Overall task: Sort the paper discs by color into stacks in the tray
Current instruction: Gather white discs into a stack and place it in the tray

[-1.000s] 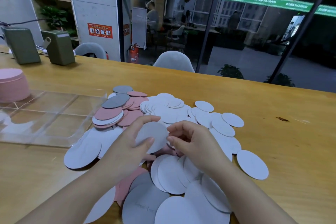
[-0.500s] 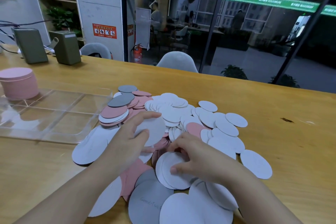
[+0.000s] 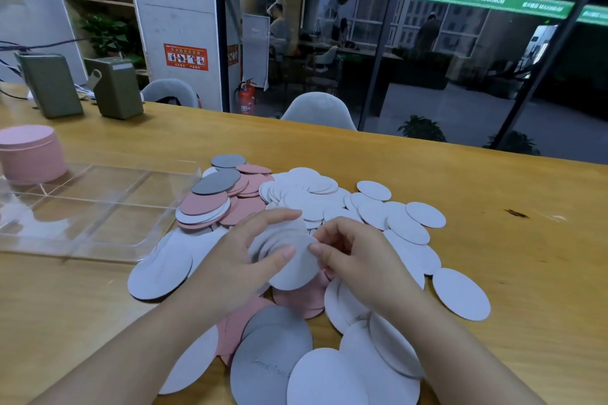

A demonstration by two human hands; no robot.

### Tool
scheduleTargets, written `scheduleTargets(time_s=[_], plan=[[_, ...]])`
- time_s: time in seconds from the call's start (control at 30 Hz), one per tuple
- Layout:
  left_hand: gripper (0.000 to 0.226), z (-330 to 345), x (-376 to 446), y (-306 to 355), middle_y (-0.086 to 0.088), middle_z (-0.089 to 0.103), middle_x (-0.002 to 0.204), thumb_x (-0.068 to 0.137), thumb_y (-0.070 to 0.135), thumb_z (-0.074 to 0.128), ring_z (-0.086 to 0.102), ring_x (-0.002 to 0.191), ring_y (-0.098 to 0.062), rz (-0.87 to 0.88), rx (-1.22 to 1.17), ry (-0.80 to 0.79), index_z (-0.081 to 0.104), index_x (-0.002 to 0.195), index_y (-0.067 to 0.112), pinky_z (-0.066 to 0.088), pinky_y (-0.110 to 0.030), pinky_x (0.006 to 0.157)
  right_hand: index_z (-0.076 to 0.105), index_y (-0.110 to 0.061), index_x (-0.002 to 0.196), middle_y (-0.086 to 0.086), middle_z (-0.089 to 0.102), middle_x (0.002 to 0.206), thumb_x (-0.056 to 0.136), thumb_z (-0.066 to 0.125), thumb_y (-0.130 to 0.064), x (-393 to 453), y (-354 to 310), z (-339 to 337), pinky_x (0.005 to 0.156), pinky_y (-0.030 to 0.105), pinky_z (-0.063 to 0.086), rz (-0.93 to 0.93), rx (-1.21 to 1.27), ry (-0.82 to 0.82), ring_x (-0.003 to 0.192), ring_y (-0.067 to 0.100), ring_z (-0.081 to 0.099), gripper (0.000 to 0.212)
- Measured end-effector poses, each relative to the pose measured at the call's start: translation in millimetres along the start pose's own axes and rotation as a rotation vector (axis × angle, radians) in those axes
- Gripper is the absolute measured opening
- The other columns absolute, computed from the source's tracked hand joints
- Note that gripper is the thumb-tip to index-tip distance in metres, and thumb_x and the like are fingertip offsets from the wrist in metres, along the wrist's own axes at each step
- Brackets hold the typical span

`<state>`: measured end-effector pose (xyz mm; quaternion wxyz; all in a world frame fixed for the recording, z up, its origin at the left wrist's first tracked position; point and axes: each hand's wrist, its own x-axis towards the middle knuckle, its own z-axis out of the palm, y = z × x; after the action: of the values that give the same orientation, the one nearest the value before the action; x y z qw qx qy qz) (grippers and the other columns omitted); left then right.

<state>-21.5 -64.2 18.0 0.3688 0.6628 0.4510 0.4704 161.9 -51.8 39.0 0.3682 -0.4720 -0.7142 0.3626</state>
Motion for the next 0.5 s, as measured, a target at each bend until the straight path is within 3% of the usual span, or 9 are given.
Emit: scheduleTargets(time_s=[0.07,0.13,0.23,0.37,0.5], plan=[[0.044,2.5,-1.8,0.6,0.031,0.055,0.119,0.087,0.022,0.065,0.055,0.108,-0.003,-0.006,-0.026,-0.019,0.058,0.104,0.062,0.050,-0.024,0.080,0.061,-0.019,0.076,-0.007,0.061,0.064,0.086,0.065,-0.010,0.0,-0.6,1.7,0.056,0.024,0.049,0.002,0.051,0.041,0.055,0.006,0.056,0.014],[0.049,5.5,-3.1,2.2,0.027,0.054,0.119,0.090,0.011,0.060,0.062,0.102,-0.009,-0.058,-0.133,-0.052,0.062,0.101,0.059,0.056,-0.025,0.068,0.061,-0.017,0.075,-0.005,0.062,0.063,0.085,0.066,-0.009,-0.4,-1.0,1.7,0.055,0.023,0.048,0.006,0.075,0.052,0.053,0.006,0.056,0.014],[0.050,8.4,-3.9,5.7,0.034,0.051,0.116,0.092,0.009,0.056,0.068,0.091,-0.016,-0.104,-0.212,-0.095,0.064,0.100,0.058,0.060,-0.034,0.067,0.062,-0.017,0.077,-0.004,0.062,0.059,0.085,0.067,-0.012,-1.4,0.5,-3.4,0.060,0.026,0.049,0.030,0.042,0.031,0.054,0.011,0.058,0.011],[0.055,10.5,-6.0,7.9,0.044,0.051,0.107,0.093,0.006,0.054,0.066,0.090,-0.024,-0.069,-0.210,-0.132,0.063,0.095,0.060,0.058,-0.027,0.063,0.064,-0.026,0.078,-0.012,0.064,0.070,0.082,0.071,-0.018,-4.5,4.8,-21.5,0.064,0.018,0.047,0.015,-0.106,0.054,0.064,0.004,0.058,0.011],[0.057,11.7,-5.8,6.5,0.046,0.051,0.102,0.093,0.005,0.052,0.065,0.087,-0.020,-0.057,-0.192,-0.155,0.062,0.093,0.061,0.056,-0.022,0.061,0.063,-0.035,0.074,-0.021,0.062,0.077,0.082,0.070,-0.012,-15.6,10.1,-43.1,0.065,0.011,0.042,0.004,-0.263,-0.006,0.069,-0.001,0.053,0.025]])
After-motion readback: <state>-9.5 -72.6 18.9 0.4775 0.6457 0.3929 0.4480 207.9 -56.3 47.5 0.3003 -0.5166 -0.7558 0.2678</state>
